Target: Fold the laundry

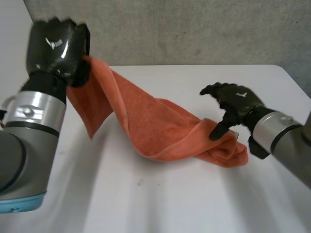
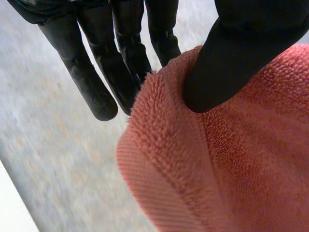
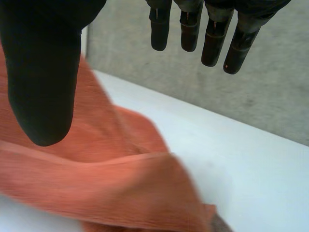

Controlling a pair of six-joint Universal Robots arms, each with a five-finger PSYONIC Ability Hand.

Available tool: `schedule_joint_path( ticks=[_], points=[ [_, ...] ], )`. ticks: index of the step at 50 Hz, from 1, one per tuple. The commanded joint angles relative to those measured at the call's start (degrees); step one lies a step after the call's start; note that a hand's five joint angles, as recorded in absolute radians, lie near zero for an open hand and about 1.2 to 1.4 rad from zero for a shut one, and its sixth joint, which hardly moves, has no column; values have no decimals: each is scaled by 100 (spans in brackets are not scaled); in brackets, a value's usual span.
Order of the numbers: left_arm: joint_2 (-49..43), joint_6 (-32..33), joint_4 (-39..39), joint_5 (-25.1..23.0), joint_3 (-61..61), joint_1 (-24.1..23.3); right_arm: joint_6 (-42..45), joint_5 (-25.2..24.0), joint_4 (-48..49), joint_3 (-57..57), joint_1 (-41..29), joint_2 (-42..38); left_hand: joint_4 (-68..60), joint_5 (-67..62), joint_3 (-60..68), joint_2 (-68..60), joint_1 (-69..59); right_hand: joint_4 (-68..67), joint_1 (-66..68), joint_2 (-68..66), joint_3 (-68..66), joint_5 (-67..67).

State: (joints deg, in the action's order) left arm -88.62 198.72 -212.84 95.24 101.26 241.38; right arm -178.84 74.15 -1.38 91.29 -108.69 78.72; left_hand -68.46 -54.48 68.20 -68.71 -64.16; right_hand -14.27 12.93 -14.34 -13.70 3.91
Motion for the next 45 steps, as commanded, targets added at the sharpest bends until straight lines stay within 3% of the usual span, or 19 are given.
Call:
schedule_joint_path(
  ticks=[1, 6, 15, 21, 28, 36, 39, 40, 43, 45],
  points=[
    [617, 9, 5, -445, -273, -65, 164, -593, -151, -339, 681, -14, -1154, -1552, 1180, -1129, -1584, 133, 1, 140, 76, -97],
    [740, 9, 111, -454, -423, -65, 752, -1077, -581, -831, 929, -557, -1154, -1552, 1180, -1129, -1584, 49, 85, 56, -8, -14],
    [793, 0, 322, -462, -397, -65, 2054, -1377, -1179, -1684, 868, -1384, -1154, -1552, 1180, -1129, -1584, -573, 706, -565, -629, 608],
    [802, 0, 340, -454, -300, -65, 2406, -1851, -2109, -2501, 473, -2341, -1154, -1552, 1180, -1129, -1584, -1464, 1598, -1457, -1521, 1500],
    [811, 0, 348, -462, -282, -39, 2652, -1887, -2656, -2915, 130, -2940, -1154, -1552, 1180, -1129, -1584, -1733, 1867, -1726, -1790, 1768],
    [820, 9, 348, -471, -300, -21, 2653, -1791, -2648, -3030, -99, -3187, -1154, -1552, 1180, -1129, -1584, -2121, 2254, -2113, -2178, 2156],
    [811, 9, 348, -471, -309, 5, 2644, -1720, -2648, -3047, -90, -3196, -1154, -1552, 1180, -1129, -1584, -2912, 3046, -2905, -2969, 2948],
    [802, 9, 348, -471, -318, 14, 2644, -1572, -2648, -3099, -90, -3187, -1154, -1552, 1180, -1129, -1584, -4661, 4794, -4653, -4717, 4696],
    [784, 9, 348, -471, -335, 40, 2600, -1369, -2586, -3179, -90, -3161, -1154, -1552, 1180, -1129, -1584, -6567, 6701, -6560, -6624, 6603],
    [767, 18, 366, -471, -335, 128, 2547, -1158, -2481, -3223, -55, -3056, -1154, -1552, 1180, -1129, -1584, -6573, 6707, -6566, -6630, 6609]
  ],
)
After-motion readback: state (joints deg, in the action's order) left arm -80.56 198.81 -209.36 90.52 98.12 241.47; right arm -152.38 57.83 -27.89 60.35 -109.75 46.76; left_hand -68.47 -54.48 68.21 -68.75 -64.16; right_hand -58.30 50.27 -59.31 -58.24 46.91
